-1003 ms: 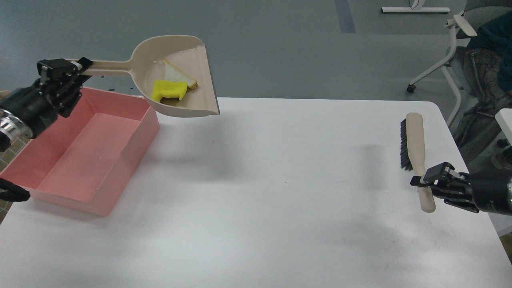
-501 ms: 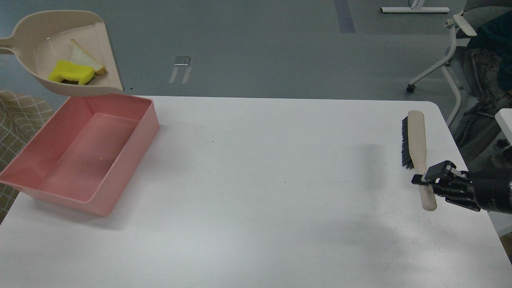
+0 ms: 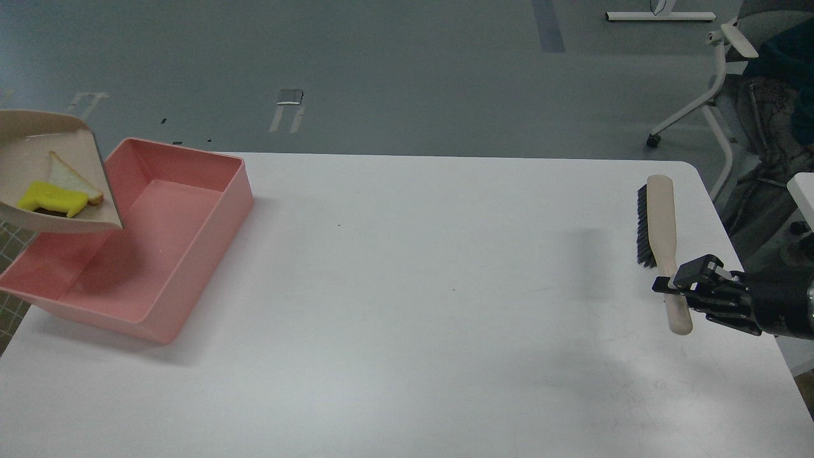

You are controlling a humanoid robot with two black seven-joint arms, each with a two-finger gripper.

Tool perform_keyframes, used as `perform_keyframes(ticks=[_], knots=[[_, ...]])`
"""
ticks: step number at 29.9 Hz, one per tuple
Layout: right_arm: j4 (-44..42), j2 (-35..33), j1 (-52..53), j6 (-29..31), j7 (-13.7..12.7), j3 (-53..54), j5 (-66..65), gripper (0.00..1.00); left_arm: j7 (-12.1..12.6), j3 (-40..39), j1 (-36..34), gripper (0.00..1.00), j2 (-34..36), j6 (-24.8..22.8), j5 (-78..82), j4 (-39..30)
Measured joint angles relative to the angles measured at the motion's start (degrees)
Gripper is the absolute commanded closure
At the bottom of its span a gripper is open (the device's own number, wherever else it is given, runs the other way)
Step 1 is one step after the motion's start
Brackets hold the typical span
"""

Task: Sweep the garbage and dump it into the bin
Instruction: 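Carry the dustpan over the pink bin and tip it to dump debris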

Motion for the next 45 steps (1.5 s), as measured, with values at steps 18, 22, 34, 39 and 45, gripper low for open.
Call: perform_keyframes(ticks=[18, 22, 34, 39, 45], knots=[[0.34, 0.24, 0.0, 0.0, -0.01, 0.18, 0.0, 1.0, 0.0, 0.37, -8.52, 1.0, 10.2, 0.46, 2.9, -13.45], [0.43, 0.22, 0.0, 0.0, -0.01, 0.26, 0.0, 1.0, 0.0, 0.39, -8.39, 1.0, 10.04, 1.36, 6.66, -13.63], [0.79, 0.17, 0.0, 0.0, -0.01, 0.43, 0.0, 1.0, 0.01, -1.19, -10.19, 1.0, 9.68, 5.13, 7.03, -12.62], [0.76, 0.27, 0.0, 0.0, -0.01, 1.09, 0.0, 1.0, 0.02, -1.74, -16.1, 1.0, 8.97, 0.96, 3.35, -12.74], [0.53, 0.18, 0.01, 0.0, -0.01, 1.48, -0.29, 1.0, 0.67, -1.86, -29.64, 1.0, -0.85, -6.3, 0.79, -13.44]])
